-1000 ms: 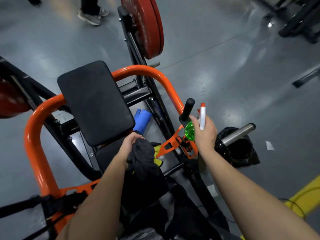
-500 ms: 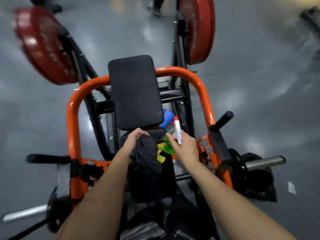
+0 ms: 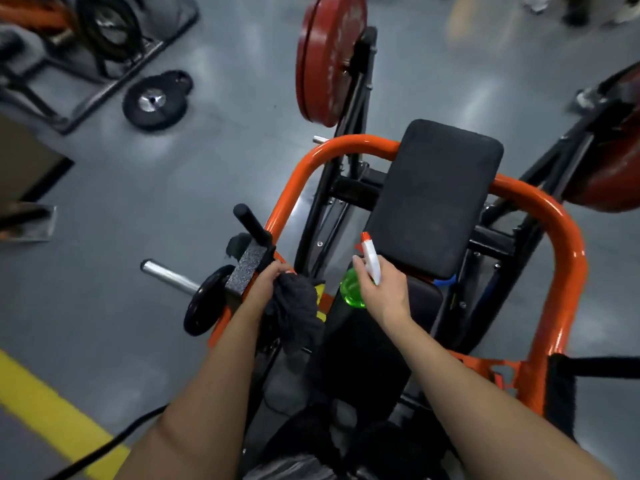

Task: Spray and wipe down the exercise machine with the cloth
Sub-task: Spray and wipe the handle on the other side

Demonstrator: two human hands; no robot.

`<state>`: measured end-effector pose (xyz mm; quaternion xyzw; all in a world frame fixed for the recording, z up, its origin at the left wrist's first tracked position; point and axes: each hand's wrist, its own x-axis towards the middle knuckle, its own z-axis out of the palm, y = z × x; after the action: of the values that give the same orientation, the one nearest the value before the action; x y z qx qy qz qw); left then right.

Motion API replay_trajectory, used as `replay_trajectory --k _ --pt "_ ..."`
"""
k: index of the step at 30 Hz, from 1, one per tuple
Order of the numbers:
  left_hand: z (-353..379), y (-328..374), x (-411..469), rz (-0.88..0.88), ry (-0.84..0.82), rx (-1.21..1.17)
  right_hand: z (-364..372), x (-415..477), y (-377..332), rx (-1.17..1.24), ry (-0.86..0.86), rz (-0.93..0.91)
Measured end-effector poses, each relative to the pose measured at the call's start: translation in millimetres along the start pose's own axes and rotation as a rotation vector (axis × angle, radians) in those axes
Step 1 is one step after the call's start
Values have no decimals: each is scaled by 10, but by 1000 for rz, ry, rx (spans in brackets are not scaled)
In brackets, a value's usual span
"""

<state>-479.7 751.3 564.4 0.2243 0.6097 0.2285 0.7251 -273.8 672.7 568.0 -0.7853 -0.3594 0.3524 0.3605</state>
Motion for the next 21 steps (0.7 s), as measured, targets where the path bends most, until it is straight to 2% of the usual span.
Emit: replay_trajectory --k 4,7,10,14,17,21 --pt "-247 -138 -162 8 8 -166 209 38 -147 130 -153 15" --pt "-492 -221 -263 84 5 -243 395 -34 -324 140 -299 9" --pt "-697 -244 -295 181 81 -234 620 -121 -474 164 -438 31" --pt "-946 -140 -313 285 14 -132 997 -138 -595 188 -579 40" --pt "-1126 -11 -223 401 160 84 1239 -70 -689 146 -568 3" --pt "-1304 215 -112 588 522 692 1569 -6 -854 -40 -371 -137"
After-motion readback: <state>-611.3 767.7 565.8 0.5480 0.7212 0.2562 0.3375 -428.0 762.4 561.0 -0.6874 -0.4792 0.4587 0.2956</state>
